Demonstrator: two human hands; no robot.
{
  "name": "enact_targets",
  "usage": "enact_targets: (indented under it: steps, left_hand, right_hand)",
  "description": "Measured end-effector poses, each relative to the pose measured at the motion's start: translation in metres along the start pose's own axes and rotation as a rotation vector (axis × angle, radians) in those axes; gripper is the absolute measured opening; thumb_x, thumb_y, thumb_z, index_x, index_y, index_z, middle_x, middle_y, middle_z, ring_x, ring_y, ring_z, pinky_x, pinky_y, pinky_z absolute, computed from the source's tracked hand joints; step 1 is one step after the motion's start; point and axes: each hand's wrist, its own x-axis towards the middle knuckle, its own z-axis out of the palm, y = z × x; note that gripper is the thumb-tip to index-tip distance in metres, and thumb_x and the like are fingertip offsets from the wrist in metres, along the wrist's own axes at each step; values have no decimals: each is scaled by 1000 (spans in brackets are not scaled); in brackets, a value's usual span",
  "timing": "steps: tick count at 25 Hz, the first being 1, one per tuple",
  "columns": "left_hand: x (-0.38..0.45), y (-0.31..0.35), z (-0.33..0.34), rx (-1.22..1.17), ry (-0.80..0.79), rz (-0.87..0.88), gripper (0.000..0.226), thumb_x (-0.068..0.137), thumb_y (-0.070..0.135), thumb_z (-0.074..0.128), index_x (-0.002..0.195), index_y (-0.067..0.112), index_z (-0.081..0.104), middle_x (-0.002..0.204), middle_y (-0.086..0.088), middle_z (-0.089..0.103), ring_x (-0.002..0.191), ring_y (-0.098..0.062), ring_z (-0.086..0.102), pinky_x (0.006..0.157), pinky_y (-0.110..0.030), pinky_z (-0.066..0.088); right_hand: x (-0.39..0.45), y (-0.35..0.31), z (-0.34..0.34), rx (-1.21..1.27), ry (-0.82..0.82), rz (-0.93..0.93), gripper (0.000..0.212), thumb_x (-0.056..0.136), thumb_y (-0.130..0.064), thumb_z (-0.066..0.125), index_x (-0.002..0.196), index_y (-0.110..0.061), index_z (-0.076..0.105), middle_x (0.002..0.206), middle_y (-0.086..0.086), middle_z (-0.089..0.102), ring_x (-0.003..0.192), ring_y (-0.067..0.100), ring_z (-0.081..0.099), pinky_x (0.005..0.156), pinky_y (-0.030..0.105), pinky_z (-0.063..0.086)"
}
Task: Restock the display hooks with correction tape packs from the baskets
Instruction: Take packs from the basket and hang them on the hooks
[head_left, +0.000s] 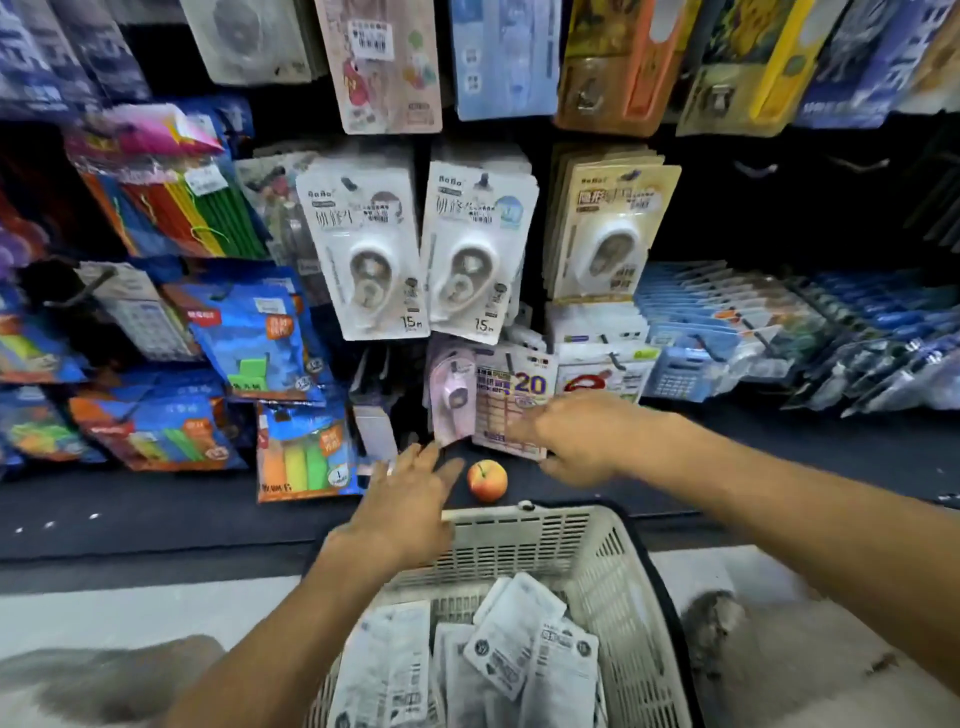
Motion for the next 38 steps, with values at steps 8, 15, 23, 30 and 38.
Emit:
enact_targets:
  steps: [8,15,23,30,38]
  left_hand:
    - [-29,17,182,-239,-446,-208,66,94,26,60,155,19,35,154,-8,42,140,-28,42,111,-40,41]
    - [-21,25,231,-701,-538,-453,63,89,25,65,149,25,44,133,-7,60,113,-26,61,87,-29,50]
    - [-23,12,251,-887,-447,-637,56,90,24,65,143,23,49,125,-5,62,79,-7,60,77,-23,43]
    - [-6,27,258,-1018,-304,-678,35,91,13,67,125,14,63,117,-6,67,94,-24,64,78,-28,51]
    - [-18,1,237,-2052,-270,-1215,92,72,87,56,109,3,68,104,-22,77,105,-38,71,89,-45,57]
  right_hand:
    - [17,34,75,-76,-455,-57,44,92,-30,58,135,-21,56,130,6,61,117,31,59,96,44,52]
    - [84,-22,194,316,-442,34,46,88,-26,64,133,-25,58,132,3,63,112,28,61,78,32,50]
    - [89,-89,350,1178,-262,847,74,75,-38,82,138,-14,51,137,12,62,120,33,62,102,48,50]
    - [122,-79,351,1382,-343,669,52,74,-24,88,122,-18,69,120,1,73,78,5,65,68,20,51]
    - [91,-122,277,988,110,-35,21,85,-15,76,89,-21,57,94,-7,63,83,16,65,70,38,57]
